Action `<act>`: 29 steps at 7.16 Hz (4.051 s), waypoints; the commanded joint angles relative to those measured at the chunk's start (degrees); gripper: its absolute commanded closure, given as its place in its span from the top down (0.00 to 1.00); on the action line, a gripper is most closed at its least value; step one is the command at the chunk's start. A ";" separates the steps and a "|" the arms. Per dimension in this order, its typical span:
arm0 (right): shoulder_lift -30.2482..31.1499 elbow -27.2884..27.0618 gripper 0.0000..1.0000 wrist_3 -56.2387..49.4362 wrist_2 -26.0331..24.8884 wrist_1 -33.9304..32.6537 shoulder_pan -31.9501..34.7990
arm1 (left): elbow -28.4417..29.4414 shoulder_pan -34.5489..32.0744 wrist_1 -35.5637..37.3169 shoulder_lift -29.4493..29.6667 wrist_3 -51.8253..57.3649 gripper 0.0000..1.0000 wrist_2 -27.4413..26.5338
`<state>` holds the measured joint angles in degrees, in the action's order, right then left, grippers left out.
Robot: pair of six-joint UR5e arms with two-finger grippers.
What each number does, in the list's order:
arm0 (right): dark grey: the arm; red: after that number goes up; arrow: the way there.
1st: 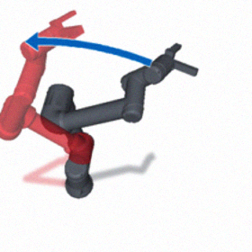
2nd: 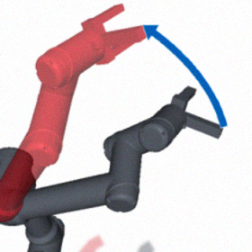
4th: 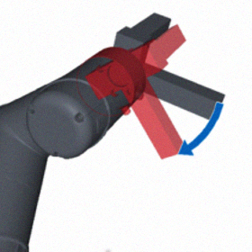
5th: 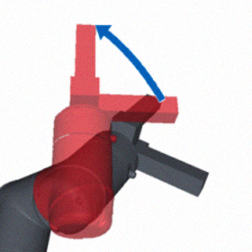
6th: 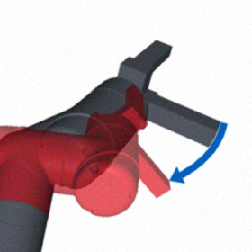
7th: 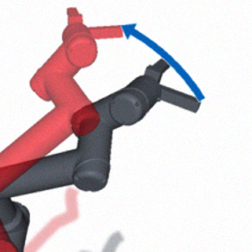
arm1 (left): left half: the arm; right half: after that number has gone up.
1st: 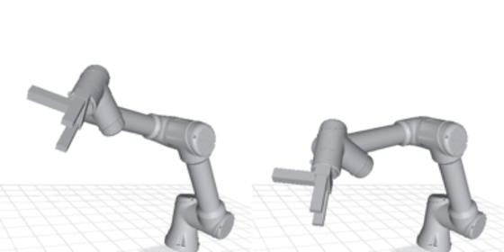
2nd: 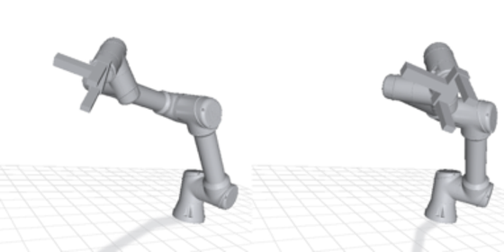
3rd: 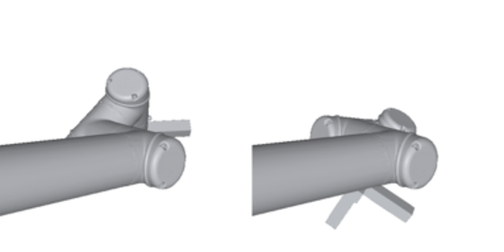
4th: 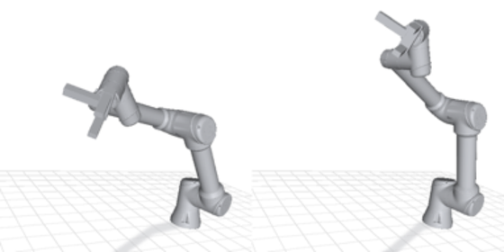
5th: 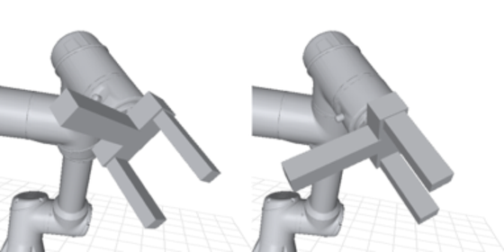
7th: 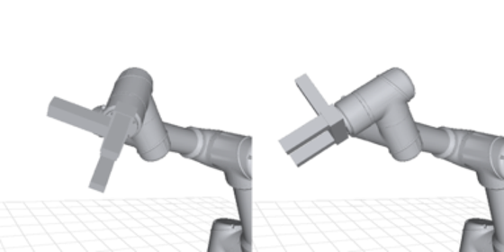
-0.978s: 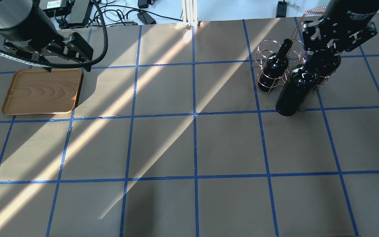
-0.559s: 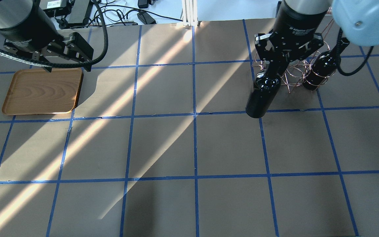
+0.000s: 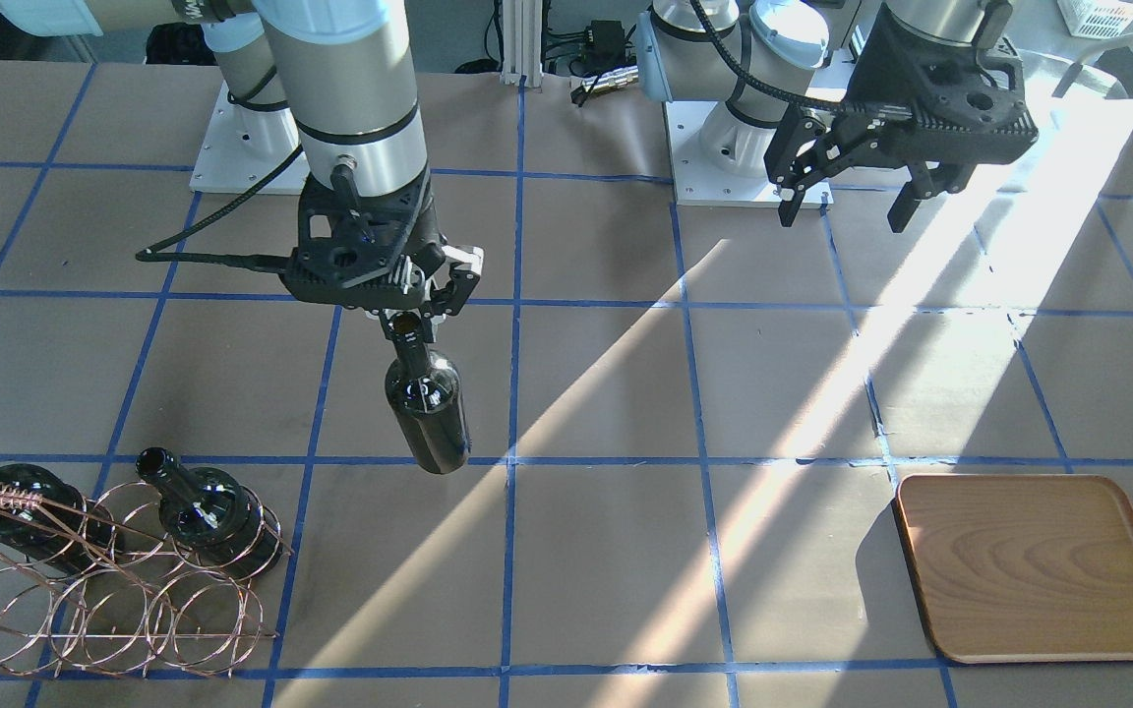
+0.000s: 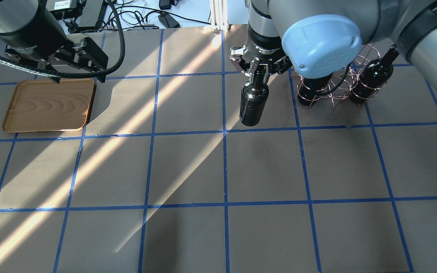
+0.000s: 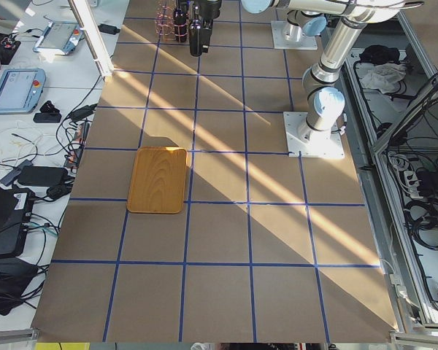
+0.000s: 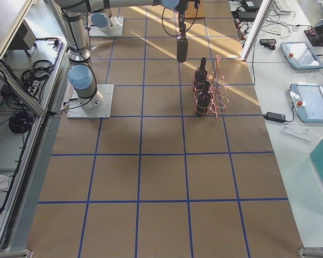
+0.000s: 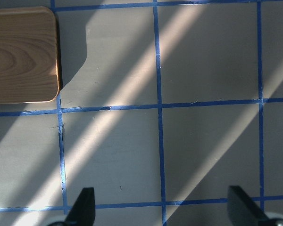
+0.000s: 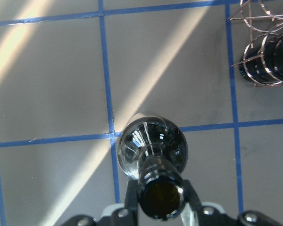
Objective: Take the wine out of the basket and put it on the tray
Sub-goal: 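Carry the bottle with the right gripper toward the middle of the table, then stand the bottle upright on the table and open the right gripper, then raise the right gripper back over the rack while the left arm reaches toward the bottle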
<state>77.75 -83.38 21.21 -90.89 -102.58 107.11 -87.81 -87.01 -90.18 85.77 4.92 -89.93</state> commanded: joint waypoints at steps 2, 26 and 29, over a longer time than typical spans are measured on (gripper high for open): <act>-5.23 1.46 0.00 6.37 -0.16 -4.55 6.78 | -0.08 0.00 0.00 0.01 0.00 1.00 -0.07; 10.74 0.94 1.00 -12.19 4.06 16.14 -13.55 | -0.43 -0.43 -0.53 0.72 -7.89 1.00 -0.07; 13.47 -1.16 1.00 -12.60 4.15 16.45 -15.01 | -0.52 -10.53 3.31 3.43 -8.87 1.00 0.02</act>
<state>90.13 -83.47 8.67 -86.80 -86.39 92.30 -88.26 -94.27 -89.39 87.93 -3.38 -90.07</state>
